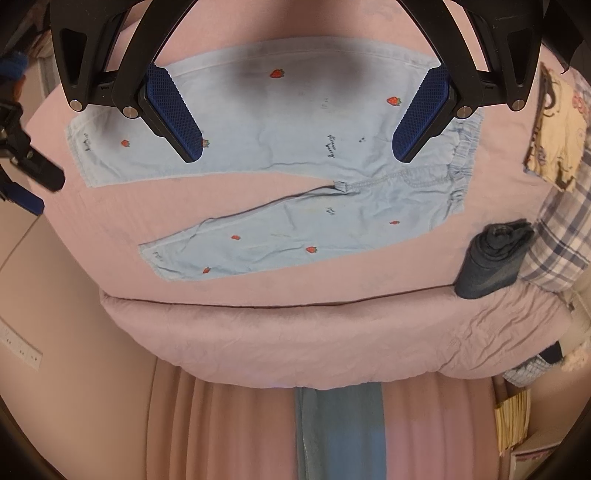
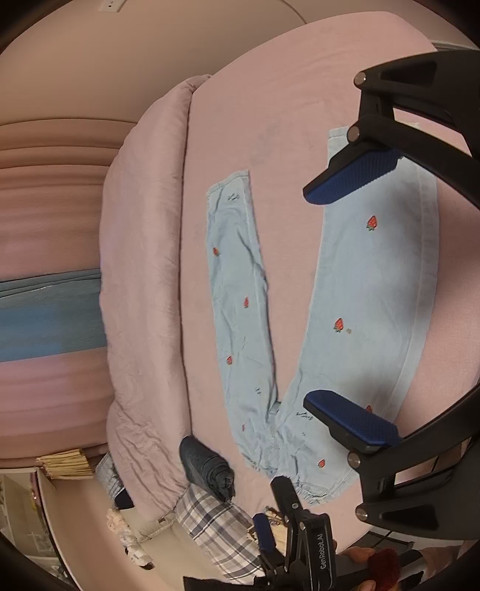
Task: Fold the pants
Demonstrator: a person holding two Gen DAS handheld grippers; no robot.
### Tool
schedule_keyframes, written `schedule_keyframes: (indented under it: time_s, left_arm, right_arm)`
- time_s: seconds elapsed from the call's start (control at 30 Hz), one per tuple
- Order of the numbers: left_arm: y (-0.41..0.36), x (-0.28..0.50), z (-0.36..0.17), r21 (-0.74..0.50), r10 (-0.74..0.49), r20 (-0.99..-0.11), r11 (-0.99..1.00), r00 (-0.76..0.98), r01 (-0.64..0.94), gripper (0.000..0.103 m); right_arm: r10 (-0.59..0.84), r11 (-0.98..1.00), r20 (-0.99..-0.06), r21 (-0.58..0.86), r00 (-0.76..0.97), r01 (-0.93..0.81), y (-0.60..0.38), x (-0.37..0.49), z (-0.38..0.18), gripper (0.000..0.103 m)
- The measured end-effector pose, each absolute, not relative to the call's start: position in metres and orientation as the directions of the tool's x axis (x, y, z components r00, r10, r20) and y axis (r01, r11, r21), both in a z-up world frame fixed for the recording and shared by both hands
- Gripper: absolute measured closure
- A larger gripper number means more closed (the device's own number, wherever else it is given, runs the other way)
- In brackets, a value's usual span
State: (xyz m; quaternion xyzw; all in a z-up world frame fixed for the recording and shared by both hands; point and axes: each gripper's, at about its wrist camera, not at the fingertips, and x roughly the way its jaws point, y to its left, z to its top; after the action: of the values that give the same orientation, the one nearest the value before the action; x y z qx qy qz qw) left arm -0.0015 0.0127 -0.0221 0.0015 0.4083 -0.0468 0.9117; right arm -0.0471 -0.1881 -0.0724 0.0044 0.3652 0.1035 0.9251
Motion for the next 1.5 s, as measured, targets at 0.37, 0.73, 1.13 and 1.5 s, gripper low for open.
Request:
schedule_keyframes:
  time_s: [0.37,0.73,1.13,1.5]
  left_arm:
    - [0.085,0.003,-0.051,-0.479,-0.410,-0.651,0.875,0.639,0.073,0.001]
    - [0.207,0.042,-0.112,-0.412,-0.206,-0.715,0.897,0.668,-0.164,0.001]
    - [0.283,0.162,-0.155,-0.275,-0.139,-0.842,0.942,0.521,-0.194,0.001]
    - [0.317,0.201,-0.209,-0.412,-0.299,-0.852,0.889,0.430,-0.198,0.023]
  right_arm:
    - [0.476,0.878,-0.548,0.251,0.687,-0.408,-0.173,-0.045,-0.106,0.002]
    - [0.551,0.815,-0.641,0.277,0.534,-0.509,-0.111,0.008,-0.160,0.001]
    - [0.442,0.754,-0.792,0.073,0.421,-0.653,-0.027,0.156,-0.194,0.008]
    - [0.370,0.642,-0.886,0.028,0.278,-0.766,0.052,0.286,-0.238,0.032]
